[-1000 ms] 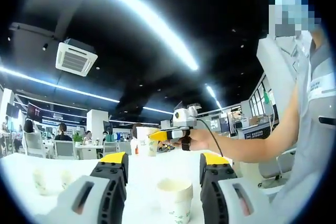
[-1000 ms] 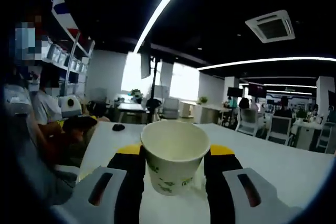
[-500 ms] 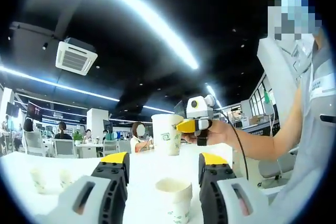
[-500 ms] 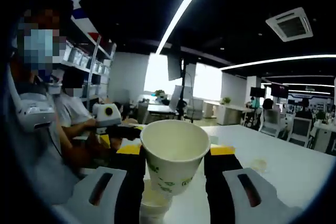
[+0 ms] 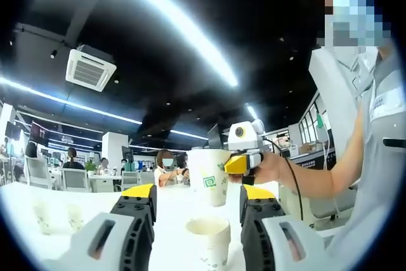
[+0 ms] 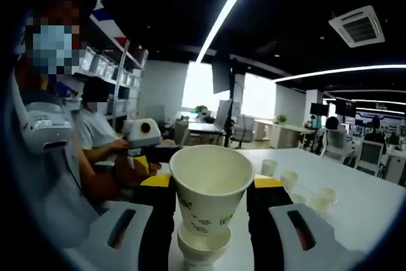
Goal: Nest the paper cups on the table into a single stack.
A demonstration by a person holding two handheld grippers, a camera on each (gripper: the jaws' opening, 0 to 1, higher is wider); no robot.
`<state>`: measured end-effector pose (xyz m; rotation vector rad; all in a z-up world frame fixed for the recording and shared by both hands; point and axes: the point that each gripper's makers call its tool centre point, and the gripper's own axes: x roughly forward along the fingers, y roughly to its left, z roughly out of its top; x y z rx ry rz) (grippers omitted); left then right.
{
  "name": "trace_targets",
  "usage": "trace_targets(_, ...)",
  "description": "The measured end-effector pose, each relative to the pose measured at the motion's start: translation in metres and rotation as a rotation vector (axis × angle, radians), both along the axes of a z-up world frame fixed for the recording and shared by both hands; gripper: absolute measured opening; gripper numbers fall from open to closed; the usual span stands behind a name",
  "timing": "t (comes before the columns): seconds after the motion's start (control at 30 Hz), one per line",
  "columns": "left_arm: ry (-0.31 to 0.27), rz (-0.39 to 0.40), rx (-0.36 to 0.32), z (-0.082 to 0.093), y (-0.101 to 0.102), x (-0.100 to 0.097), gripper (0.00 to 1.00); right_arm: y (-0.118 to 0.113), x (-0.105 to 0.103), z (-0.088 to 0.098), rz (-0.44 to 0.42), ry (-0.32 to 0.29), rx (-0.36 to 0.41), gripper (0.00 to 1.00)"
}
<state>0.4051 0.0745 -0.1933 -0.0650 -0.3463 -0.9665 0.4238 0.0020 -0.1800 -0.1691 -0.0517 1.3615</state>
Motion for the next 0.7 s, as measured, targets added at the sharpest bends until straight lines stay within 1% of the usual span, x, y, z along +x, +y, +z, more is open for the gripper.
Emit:
trace_targets(0.07, 0.014, 0.003, -0.003, -0.005, 0.000, 0.003, 0.56, 0.002, -0.001, -0.002, 0.001, 0.000, -0.004, 0.47)
trace_targets(0.13, 0.041, 0.003, 0.002, -0.013, -0.001, 0.004, 0.56, 0.004, -0.002, -0.008, -0.004, -0.005, -0.014, 0.47)
trace_targets(0.17, 0.042, 0.001, 0.007, -0.014, -0.001, 0.003, 0.56, 0.005, -0.003, -0.012, -0.006, -0.007, -0.022, 0.47)
trace_targets(0.23, 0.036, 0.003, 0.013, -0.013, 0.000, 0.000, 0.56, 0.005, -0.001, -0.021, -0.020, -0.019, -0.047, 0.47)
trace_targets(0.3, 0.026, 0.007, -0.006, -0.010, 0.003, -0.002, 0.56, 0.006, 0.002, -0.030, -0.032, -0.018, -0.064, 0.47)
trace_targets(0.37, 0.033, 0.005, -0.013, -0.011, 0.002, -0.001, 0.55, 0.006, 0.003, -0.037, -0.036, -0.012, -0.076, 0.47)
trace_targets(0.4, 0.041, 0.000, -0.005, -0.013, 0.000, -0.001, 0.55, 0.006, 0.004, -0.040, -0.040, -0.011, -0.080, 0.47)
trace_targets(0.43, 0.043, -0.004, 0.011, -0.015, -0.002, -0.001, 0.55, 0.006, 0.005, -0.041, -0.042, -0.009, -0.080, 0.47)
trace_targets(0.5, 0.037, -0.001, 0.020, -0.014, -0.002, -0.002, 0.55, 0.006, 0.006, -0.042, -0.045, 0.001, -0.076, 0.47)
trace_targets(0.57, 0.034, 0.001, 0.009, -0.007, 0.002, -0.001, 0.56, 0.007, 0.008, -0.043, -0.047, 0.003, -0.076, 0.47)
trace_targets(0.6, 0.016, 0.009, -0.004, -0.003, 0.005, -0.001, 0.55, 0.007, 0.009, -0.043, -0.045, 0.003, -0.077, 0.47)
trace_targets(0.63, 0.012, 0.024, -0.015, 0.000, 0.008, 0.003, 0.55, 0.008, 0.010, -0.043, -0.042, 0.007, -0.076, 0.47)
trace_targets(0.7, 0.023, 0.028, -0.018, -0.004, 0.009, 0.006, 0.54, 0.009, 0.009, -0.044, -0.038, 0.009, -0.074, 0.47)
